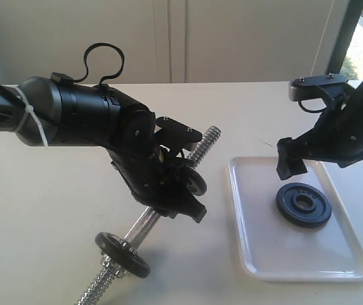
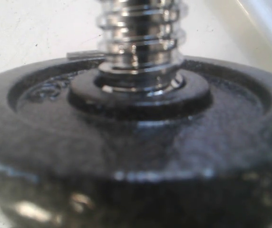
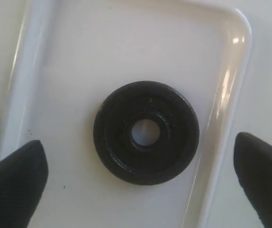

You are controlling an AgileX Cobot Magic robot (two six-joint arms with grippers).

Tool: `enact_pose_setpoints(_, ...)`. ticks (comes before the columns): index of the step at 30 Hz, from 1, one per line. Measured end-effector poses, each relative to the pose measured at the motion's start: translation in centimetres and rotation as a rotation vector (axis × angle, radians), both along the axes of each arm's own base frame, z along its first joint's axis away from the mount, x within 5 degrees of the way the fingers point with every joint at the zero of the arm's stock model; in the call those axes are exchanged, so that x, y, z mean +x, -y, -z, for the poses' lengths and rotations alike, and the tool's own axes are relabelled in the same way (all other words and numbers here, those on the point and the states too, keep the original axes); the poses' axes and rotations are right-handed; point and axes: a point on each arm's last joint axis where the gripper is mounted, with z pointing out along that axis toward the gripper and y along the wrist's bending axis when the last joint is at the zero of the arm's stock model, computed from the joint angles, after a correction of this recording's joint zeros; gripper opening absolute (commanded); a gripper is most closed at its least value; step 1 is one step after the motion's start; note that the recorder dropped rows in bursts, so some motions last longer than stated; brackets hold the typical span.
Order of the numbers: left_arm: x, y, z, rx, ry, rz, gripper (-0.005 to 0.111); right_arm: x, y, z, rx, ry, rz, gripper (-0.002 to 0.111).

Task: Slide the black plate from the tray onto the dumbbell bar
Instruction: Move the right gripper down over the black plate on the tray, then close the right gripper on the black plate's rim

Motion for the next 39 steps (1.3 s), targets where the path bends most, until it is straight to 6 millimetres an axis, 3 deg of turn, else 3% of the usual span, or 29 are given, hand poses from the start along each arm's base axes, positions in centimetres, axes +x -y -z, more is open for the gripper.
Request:
enact_pose_setpoints(9,0.0,0.0,0.0,0.000,0.000,0.000,0.000,0.8,-0.1,3.5,-0.015,-0.107,0.019,0.105)
enact_pose_setpoints(24,0.0,0.0,0.0,0.000,0.000,0.000,0.000,1.5,-0.2,6.9,-0.027,-0.182,0.027,0.105)
enact_pose_setpoints(39,0.0,0.0,0.0,-0.001,-0.001,-0.001,0.000,2.0,-0.2,8.3,-0.037,-0.208,0.025,0.105)
